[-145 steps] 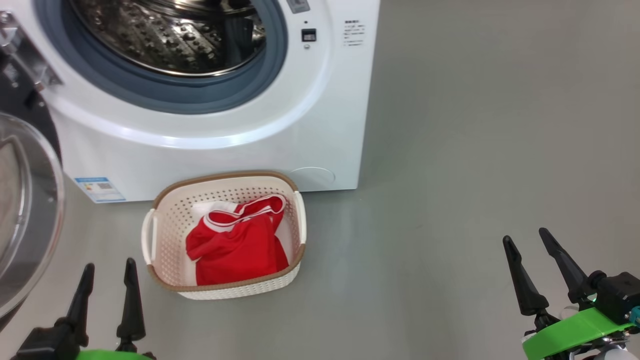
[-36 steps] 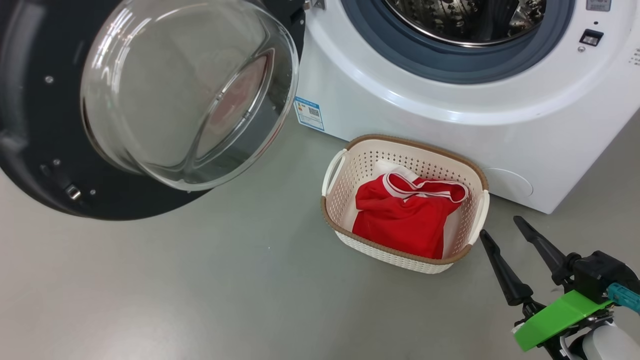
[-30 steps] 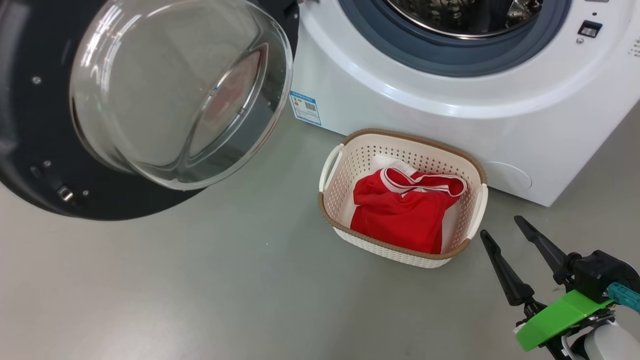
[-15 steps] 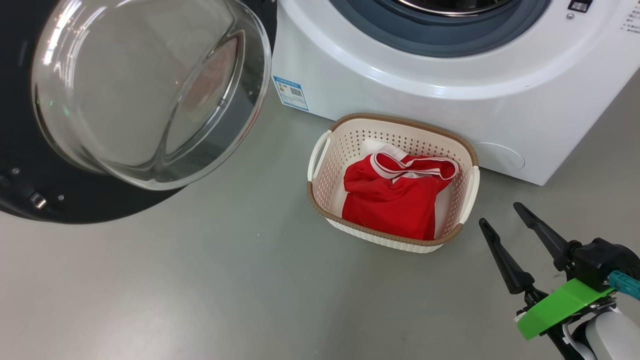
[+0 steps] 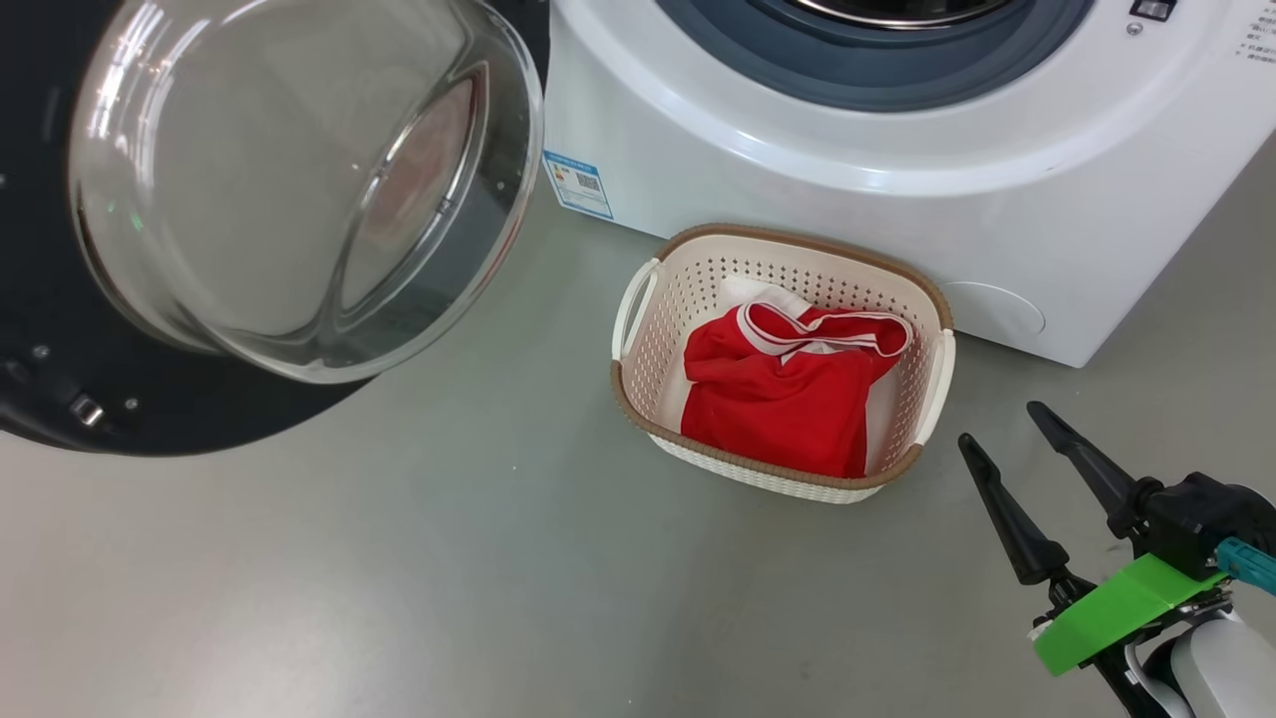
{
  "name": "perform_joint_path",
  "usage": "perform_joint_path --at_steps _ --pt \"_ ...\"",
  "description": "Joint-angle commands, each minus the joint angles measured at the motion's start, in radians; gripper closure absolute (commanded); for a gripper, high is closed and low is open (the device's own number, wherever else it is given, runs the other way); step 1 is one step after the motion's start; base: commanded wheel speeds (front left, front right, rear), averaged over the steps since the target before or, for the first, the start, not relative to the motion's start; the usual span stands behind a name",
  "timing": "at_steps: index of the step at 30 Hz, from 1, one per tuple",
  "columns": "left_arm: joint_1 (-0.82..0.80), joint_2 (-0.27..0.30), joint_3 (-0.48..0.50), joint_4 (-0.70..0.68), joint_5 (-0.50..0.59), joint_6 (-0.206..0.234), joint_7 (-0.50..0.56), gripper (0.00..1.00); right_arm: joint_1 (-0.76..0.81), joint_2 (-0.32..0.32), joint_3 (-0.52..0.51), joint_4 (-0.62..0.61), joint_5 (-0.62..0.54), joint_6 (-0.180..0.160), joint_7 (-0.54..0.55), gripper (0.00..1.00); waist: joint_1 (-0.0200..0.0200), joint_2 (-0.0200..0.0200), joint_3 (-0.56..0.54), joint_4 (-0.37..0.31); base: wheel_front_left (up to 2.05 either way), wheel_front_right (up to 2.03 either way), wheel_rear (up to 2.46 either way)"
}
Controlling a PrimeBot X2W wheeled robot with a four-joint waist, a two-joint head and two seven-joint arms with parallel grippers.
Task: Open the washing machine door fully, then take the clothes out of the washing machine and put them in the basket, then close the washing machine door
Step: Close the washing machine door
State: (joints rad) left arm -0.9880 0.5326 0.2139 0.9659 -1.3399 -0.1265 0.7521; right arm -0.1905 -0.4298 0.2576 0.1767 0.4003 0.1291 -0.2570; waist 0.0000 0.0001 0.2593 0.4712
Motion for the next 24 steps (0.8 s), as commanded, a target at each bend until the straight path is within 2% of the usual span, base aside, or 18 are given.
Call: perform_joint_path --at_steps 1,24 --pt "0.019 0.051 0.007 -0.040 -0.006 -0.004 0.016 1.00 -0.016 -0.011 0.020 -0.023 -0.013 0.002 -0.005 0.00 0.0000 -0.0001 -0.003 0.002 0.00 0.00 0.00" --pt "0.187 0.015 -0.034 -0.311 -0.124 -0.004 0.164 1.00 -0.012 -0.006 0.018 -0.026 -0.011 0.002 -0.005 0.00 0.0000 -0.0001 -0.022 0.001 0.00 0.00 0.00"
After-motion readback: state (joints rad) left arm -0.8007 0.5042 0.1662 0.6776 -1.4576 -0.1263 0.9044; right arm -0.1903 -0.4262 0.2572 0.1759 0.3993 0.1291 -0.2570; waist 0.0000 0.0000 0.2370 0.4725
